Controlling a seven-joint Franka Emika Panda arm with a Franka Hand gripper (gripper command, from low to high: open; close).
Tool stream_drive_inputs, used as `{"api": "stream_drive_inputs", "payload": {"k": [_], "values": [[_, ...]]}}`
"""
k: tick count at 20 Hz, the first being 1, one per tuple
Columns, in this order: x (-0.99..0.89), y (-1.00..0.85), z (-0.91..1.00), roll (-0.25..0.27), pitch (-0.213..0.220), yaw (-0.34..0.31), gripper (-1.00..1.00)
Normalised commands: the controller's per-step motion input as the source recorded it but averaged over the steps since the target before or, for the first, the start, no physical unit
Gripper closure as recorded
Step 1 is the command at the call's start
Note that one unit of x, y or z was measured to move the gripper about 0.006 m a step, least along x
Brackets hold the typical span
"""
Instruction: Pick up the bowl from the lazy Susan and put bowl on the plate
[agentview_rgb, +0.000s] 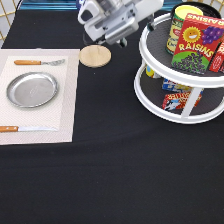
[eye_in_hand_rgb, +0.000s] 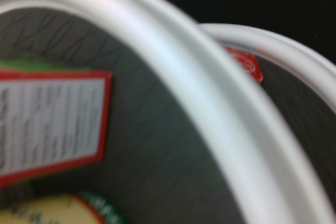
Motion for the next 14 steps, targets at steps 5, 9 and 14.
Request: {"api": "stream_drive_inputs", "payload": {"k": [5, 9, 14], "values": [[-0.87, 0.28, -0.02, -0.076, -0.089, 0.000, -1.00], [-0.64, 0.43, -0.18, -0.076, -0.099, -0.047, -1.00], [-0.53, 0.42, -0.28, -0.069, -0.096, -0.048, -1.00]]}}
